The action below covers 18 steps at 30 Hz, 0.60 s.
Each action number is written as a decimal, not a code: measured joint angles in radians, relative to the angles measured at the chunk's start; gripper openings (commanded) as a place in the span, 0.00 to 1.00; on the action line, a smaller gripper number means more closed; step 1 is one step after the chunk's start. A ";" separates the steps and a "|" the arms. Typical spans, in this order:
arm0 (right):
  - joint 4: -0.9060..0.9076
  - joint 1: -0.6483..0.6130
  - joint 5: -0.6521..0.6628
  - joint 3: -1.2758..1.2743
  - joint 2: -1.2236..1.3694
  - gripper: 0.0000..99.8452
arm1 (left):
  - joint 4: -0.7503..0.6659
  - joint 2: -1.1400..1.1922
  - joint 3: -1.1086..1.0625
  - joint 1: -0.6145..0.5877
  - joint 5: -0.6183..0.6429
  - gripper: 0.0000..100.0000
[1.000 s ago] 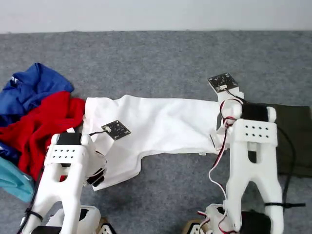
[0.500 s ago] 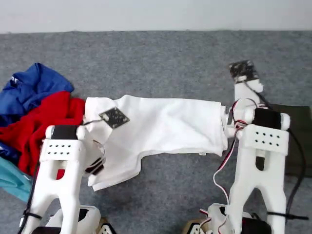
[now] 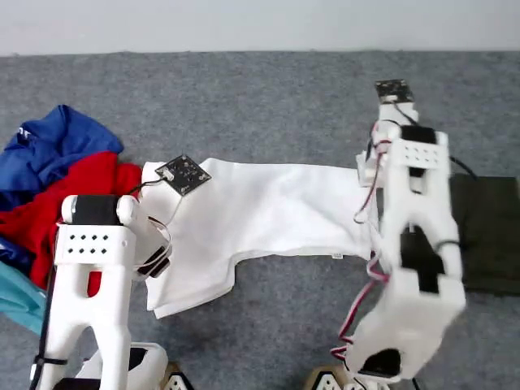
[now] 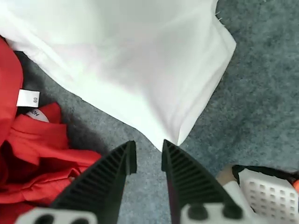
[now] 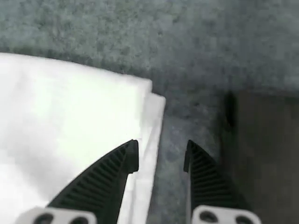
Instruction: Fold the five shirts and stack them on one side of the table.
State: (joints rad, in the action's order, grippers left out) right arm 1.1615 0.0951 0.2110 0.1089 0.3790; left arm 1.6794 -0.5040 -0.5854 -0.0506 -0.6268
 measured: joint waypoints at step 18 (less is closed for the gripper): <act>0.071 -0.026 0.000 0.270 0.330 0.03 | 0.000 0.000 0.000 -0.002 0.009 0.10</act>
State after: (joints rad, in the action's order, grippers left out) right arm 1.2321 0.0690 0.2110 0.3790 0.7089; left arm 1.6794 -0.5040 -0.5854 -0.0522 -0.6176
